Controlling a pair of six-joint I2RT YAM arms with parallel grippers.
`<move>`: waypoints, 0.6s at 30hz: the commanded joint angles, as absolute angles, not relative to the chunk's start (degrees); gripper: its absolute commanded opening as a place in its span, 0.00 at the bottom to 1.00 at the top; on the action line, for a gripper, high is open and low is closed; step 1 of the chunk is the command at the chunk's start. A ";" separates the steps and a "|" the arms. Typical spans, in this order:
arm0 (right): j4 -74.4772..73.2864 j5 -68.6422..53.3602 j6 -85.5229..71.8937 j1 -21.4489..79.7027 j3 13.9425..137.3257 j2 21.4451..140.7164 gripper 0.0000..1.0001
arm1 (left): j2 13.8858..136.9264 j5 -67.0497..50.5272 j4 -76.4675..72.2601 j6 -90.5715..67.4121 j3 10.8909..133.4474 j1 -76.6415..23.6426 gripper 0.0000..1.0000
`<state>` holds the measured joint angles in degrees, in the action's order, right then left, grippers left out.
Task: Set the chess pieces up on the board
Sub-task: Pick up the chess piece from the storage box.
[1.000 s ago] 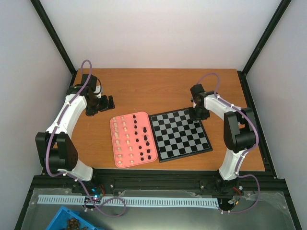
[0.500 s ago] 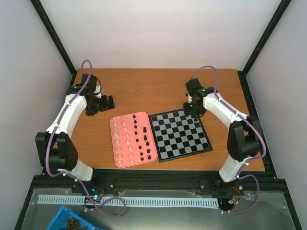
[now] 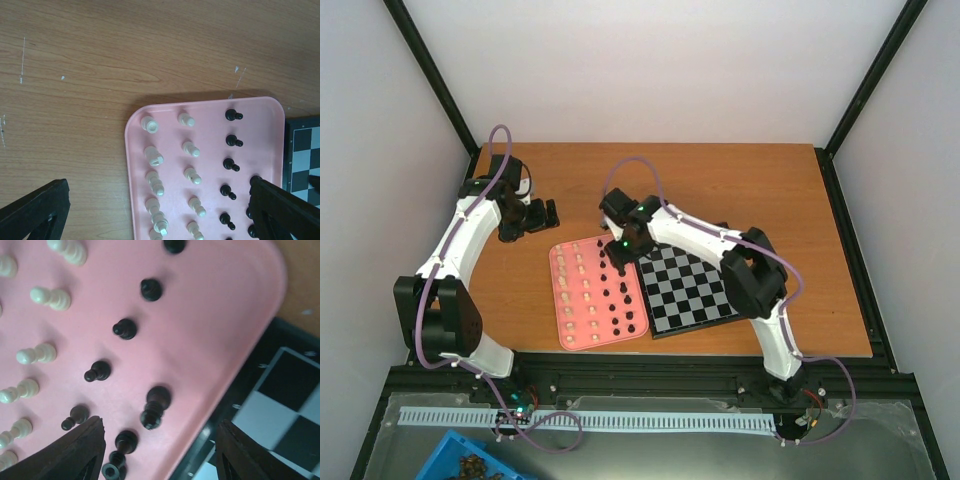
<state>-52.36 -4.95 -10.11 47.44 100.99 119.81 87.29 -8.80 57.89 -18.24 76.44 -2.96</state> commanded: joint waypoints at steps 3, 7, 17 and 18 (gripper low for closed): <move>-54.77 -9.76 -9.63 48.81 103.84 123.45 0.61 | 86.52 -9.52 57.51 -18.54 77.57 -3.27 1.00; -55.37 -9.99 -10.06 48.87 103.85 124.89 0.60 | 86.46 -9.97 57.36 -18.63 77.39 -3.34 1.00; -56.81 -10.44 -9.93 48.96 106.54 128.69 0.49 | 85.32 -9.71 56.90 -18.56 76.21 -3.32 1.00; -56.80 -10.05 -10.00 48.96 106.73 128.82 0.47 | 85.27 -9.67 56.91 -18.50 76.28 -3.33 1.00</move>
<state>-55.72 -10.17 -10.07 48.69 104.44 127.72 86.96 -9.43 57.74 -18.24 76.27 -2.96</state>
